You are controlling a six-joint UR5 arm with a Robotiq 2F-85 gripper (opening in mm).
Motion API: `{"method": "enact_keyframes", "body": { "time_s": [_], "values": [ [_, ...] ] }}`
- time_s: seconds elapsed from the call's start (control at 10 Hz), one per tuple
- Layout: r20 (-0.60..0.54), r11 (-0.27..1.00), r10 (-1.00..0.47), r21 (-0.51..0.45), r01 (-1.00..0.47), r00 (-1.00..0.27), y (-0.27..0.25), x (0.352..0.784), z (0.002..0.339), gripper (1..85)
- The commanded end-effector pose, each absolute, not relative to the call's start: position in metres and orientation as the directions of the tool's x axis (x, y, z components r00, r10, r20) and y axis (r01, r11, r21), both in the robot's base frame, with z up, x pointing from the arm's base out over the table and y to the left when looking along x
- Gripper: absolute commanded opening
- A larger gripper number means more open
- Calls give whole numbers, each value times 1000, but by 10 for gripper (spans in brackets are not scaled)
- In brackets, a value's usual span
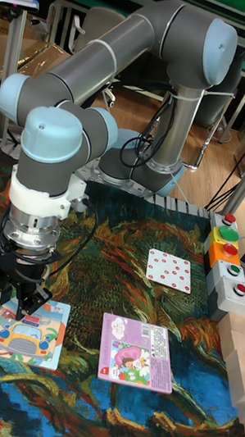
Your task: Assemble one piece of a puzzle
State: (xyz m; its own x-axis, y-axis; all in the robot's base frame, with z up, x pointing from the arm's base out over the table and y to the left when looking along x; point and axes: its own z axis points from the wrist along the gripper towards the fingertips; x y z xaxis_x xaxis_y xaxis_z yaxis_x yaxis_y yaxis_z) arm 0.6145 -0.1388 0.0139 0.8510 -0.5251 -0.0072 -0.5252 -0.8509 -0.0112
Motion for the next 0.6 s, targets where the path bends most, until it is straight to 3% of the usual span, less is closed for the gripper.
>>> {"method": "enact_keyframes", "body": {
  "time_s": [0.0, 0.5],
  "values": [
    [-15, -840, -542, -27, -542, 840, -138, 614, 15, 13],
    [-24, -821, -571, -16, -571, 821, -144, 609, 14, 30]
  ]
}}
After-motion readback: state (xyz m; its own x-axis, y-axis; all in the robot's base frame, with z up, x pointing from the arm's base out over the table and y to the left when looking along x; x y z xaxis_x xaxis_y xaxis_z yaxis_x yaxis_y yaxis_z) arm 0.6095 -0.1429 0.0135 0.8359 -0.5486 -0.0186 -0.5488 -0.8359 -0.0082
